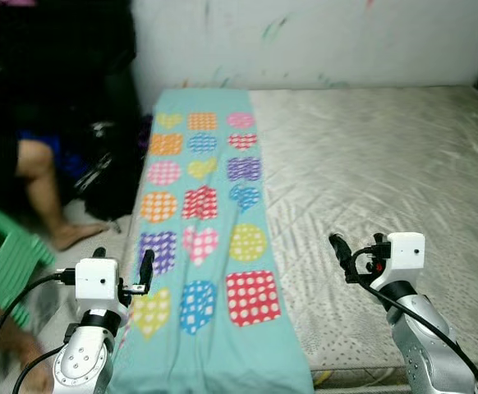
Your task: Clean up the room
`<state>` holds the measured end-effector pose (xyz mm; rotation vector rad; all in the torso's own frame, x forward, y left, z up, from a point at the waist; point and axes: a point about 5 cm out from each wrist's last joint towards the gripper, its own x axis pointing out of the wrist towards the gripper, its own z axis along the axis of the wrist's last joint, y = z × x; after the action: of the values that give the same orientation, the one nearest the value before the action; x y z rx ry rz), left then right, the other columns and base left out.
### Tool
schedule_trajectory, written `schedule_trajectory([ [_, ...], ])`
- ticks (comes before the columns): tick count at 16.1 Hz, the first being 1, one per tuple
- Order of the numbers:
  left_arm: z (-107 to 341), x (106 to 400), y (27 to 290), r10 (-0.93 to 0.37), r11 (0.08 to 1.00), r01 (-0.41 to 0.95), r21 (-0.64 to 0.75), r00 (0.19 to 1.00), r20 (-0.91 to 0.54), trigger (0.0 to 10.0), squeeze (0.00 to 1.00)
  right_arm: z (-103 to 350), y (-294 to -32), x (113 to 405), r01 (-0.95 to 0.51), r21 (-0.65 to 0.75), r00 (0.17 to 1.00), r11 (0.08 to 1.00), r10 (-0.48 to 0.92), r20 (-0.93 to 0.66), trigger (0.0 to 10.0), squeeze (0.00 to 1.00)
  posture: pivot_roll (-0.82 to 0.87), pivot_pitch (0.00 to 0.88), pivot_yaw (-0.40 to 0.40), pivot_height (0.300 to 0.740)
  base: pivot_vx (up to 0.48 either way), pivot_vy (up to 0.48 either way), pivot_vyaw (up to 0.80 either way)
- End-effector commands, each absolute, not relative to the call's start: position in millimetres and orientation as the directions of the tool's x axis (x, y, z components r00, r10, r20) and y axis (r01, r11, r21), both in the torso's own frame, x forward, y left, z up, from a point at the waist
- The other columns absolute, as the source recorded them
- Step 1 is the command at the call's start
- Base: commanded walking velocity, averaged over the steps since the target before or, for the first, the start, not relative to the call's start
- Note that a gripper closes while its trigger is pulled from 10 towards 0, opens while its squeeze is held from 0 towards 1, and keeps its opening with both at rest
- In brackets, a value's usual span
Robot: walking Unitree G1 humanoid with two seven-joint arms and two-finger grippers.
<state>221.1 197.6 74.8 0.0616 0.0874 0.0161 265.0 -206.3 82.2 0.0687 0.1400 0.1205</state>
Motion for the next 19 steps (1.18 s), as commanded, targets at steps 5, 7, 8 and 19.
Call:
schedule_trajectory([
  [5, 75.3, 218.0, 195.0, 0.007, 0.998, -0.001, 0.058, 0.995, -0.104, 10.0, 0.00, 87.4, -203.8, 264.4, -0.129, 0.061, 0.983, 0.990, 0.136, -0.126, 10.0, 0.00, -0.08, 0.000, 0.027, 0.740, -0.390, 0.000, 0.00],
  [7, 75.3, 217.6, 194.6, 0.004, 0.999, 0.002, 0.054, 0.994, -0.105, 10.0, 0.00, 87.5, -203.9, 265.0, -0.127, 0.059, 0.983, 0.990, 0.134, -0.126, 10.0, 0.00, -0.08, 0.000, 0.027, 0.740, -0.189, 0.000, 0.00],
  [8, 76.2, 217.3, 193.7, -0.013, 0.999, 0.016, 0.035, 0.995, -0.094, 10.0, 0.00, 87.7, -204.1, 265.3, -0.127, 0.058, 0.983, 0.990, 0.134, -0.126, 10.0, 0.00, -0.08, 0.000, 0.026, 0.740, 0.000, 0.000, 0.00],
  [19, 77.3, 214.4, 190.9, -0.063, 0.998, 0.065, 0.023, 0.994, -0.091, 10.0, 0.00, 87.5, -199.0, 268.7, -0.136, 0.049, 0.981, 0.990, 0.141, -0.130, 10.0, 0.00, -0.08, 0.000, 0.025, 0.740, 0.000, 0.000, 0.00],
])
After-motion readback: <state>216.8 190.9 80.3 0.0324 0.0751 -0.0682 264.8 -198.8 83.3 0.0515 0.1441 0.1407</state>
